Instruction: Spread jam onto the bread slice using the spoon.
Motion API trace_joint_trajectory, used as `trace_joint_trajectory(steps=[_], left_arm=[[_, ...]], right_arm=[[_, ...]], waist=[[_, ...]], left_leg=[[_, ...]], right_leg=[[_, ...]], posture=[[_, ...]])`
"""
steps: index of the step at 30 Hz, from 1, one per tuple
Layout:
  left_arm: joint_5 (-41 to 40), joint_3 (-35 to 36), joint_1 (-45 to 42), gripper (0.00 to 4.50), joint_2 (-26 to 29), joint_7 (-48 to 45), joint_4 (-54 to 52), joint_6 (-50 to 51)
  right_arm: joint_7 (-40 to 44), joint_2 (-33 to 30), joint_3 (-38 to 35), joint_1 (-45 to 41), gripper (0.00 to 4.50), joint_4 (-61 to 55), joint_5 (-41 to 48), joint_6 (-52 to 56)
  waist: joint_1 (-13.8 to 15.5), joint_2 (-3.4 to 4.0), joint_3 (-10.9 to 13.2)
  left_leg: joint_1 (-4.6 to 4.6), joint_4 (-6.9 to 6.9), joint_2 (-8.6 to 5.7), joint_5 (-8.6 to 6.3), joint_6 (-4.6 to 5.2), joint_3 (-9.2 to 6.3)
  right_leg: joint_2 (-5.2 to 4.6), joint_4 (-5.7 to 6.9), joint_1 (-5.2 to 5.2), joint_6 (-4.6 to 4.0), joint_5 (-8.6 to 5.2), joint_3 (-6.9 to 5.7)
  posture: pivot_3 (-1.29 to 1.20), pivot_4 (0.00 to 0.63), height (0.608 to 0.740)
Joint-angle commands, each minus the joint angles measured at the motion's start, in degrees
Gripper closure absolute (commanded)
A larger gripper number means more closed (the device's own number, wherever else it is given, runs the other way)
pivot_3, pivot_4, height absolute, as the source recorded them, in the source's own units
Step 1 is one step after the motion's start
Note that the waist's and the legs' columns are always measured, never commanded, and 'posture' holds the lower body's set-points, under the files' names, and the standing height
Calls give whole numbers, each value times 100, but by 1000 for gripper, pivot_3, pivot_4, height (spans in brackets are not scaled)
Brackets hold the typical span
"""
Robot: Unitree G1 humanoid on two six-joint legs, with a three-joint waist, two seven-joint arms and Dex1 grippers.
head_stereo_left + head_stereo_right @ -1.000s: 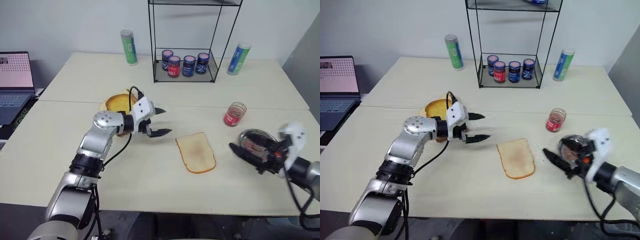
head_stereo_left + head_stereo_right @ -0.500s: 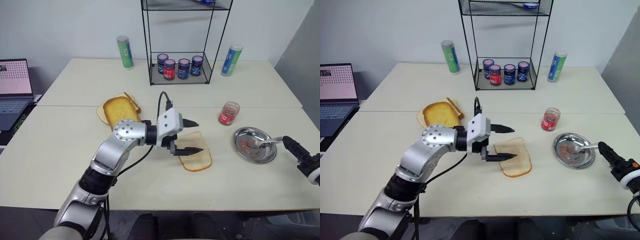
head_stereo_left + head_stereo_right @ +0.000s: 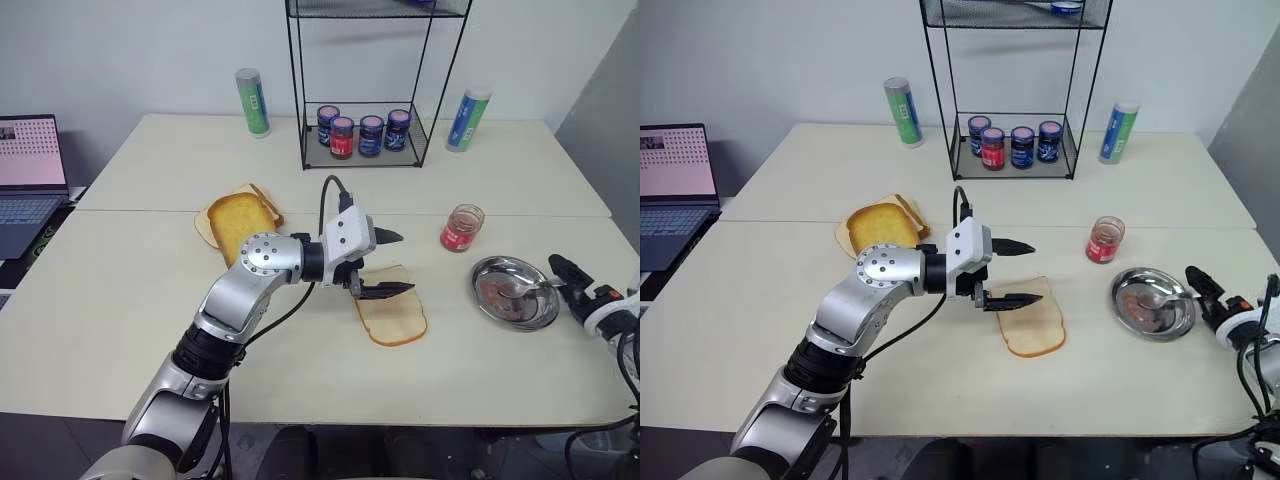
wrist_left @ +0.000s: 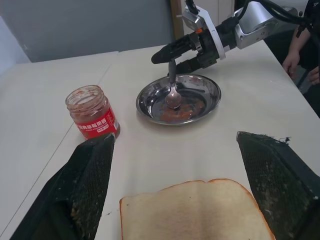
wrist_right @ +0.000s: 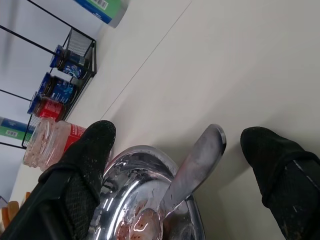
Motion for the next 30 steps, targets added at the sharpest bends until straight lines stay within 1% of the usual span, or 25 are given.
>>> trace_joint_trajectory(steps=[1, 5, 6, 8, 12, 20, 24, 27, 30], left_arm=[[3, 56, -4, 436, 20, 106, -296, 25], [-9, 47, 12, 436, 52, 135, -347, 59], [-11, 45, 13, 387, 56, 140, -353, 65], [-9, 42, 13, 387, 67, 140, -360, 68], [-8, 48, -8, 387, 79, 127, -347, 73], [-4, 43, -29, 387, 63, 110, -292, 31], [-20, 60, 4, 387, 64, 122, -316, 37], [-41, 82, 54, 387, 79, 130, -354, 54], [-128, 214, 115, 387, 81, 200, -371, 148]], right_arm=[[140, 34, -7, -211, 0, 188, -134, -168], [193, 79, -90, -290, 0, 294, -184, -215], [208, 81, -103, -292, 380, 322, -201, -229], [236, 99, -124, -268, 685, 331, -197, -242], [233, 162, -187, -206, 1746, 251, -137, -241], [220, 215, -274, -128, 3471, 69, -145, -316], [134, 216, -288, -121, 4480, -393, -71, -268], [78, 215, -216, -78, 4493, -919, -16, -162], [-194, 169, 15, -239, 4493, -2106, 166, 34]], waist=[[-18, 0, 0], [-27, 0, 0], [-27, 0, 0], [-27, 0, 0], [-27, 0, 0], [-10, 2, 1], [-5, 2, 1], [0, 2, 3], [-9, 14, 10]], left_leg=[[2, 0, 0, 0, 0, 2], [7, 1, 0, 0, 0, 4], [8, 1, 0, 0, 0, 4], [7, 1, 0, 0, 0, 4], [6, -1, 1, 0, 0, 5], [3, -3, 0, 0, 0, 3], [3, -2, 0, 0, 0, 3], [1, -2, 0, 0, 0, 0], [-3, -3, 0, 0, 0, 0]], right_leg=[[-1, 0, 1, 1, 0, 2], [0, 3, 3, 4, 3, 5], [0, 3, 3, 5, 4, 6], [0, 3, 2, 5, 4, 5], [0, 2, 0, 5, 4, 6], [-2, 0, 0, 5, 3, 4], [-2, -1, 0, 6, 3, 3], [-2, -1, 0, 6, 3, 0], [-2, -1, -5, 6, 3, 1]], posture=[[0, 150, 740], [0, 150, 740], [0, 150, 740], [0, 150, 740], [0, 150, 740], [0, 150, 740], [0, 150, 740], [0, 150, 740], [0, 150, 740]])
